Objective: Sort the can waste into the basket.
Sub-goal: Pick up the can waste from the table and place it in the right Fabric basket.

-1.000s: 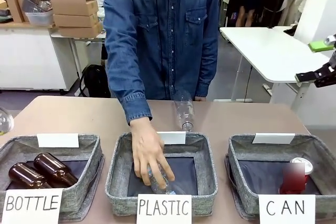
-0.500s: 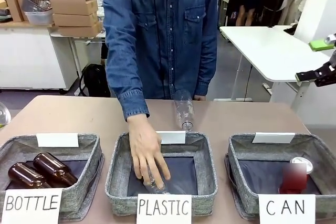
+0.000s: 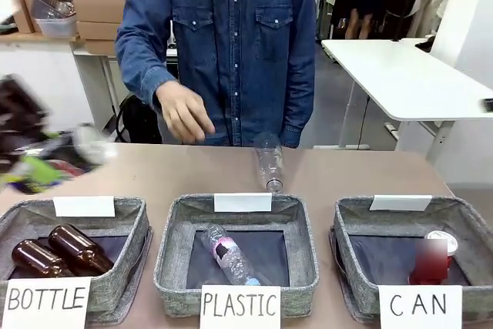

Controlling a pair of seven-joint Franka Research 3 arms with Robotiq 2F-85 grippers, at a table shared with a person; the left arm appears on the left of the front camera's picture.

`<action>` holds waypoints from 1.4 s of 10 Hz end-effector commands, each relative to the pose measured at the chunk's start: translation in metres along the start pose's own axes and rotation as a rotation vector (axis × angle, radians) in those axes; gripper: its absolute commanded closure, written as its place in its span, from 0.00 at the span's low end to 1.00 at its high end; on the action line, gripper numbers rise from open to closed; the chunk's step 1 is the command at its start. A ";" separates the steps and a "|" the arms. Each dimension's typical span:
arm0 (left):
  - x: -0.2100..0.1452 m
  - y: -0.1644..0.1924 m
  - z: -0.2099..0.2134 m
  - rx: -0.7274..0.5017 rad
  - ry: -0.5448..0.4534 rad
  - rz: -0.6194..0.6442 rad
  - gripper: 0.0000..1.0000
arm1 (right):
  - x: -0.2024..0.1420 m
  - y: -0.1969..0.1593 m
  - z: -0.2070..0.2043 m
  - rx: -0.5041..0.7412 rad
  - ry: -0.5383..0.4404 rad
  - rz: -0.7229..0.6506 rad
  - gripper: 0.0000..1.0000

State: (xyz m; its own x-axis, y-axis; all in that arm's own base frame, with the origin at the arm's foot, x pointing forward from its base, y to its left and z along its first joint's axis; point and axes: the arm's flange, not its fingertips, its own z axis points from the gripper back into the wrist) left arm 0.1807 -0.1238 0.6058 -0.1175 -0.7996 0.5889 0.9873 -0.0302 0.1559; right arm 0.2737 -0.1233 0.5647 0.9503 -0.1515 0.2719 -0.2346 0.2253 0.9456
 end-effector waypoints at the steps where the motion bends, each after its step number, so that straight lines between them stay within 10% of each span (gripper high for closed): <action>1: 0.071 0.027 -0.058 -0.011 -0.010 -0.172 0.60 | -0.028 0.013 0.073 0.002 -0.110 -0.068 0.00; 5: 0.258 0.070 -0.204 0.011 -0.136 -0.441 0.60 | -0.113 -0.002 0.172 -0.102 -0.331 -0.029 0.00; 7: 0.326 0.085 -0.293 -0.037 -0.191 -0.507 0.60 | -0.095 0.013 0.151 -0.054 -0.261 -0.082 0.00; 10: 0.327 0.109 -0.374 -0.058 -0.155 -0.447 0.60 | -0.095 0.013 0.151 -0.054 -0.261 -0.082 0.00; 14: 0.326 0.107 -0.382 -0.075 -0.137 -0.451 0.60 | -0.095 0.013 0.151 -0.054 -0.261 -0.082 0.00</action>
State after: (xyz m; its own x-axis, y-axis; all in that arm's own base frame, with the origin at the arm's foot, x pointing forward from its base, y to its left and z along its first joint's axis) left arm 0.2913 -0.6165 0.5013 -0.5470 -0.6029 0.5807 0.8371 -0.3984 0.3749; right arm 0.1517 -0.2510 0.5743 0.8800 -0.4060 0.2465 -0.1403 0.2737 0.9515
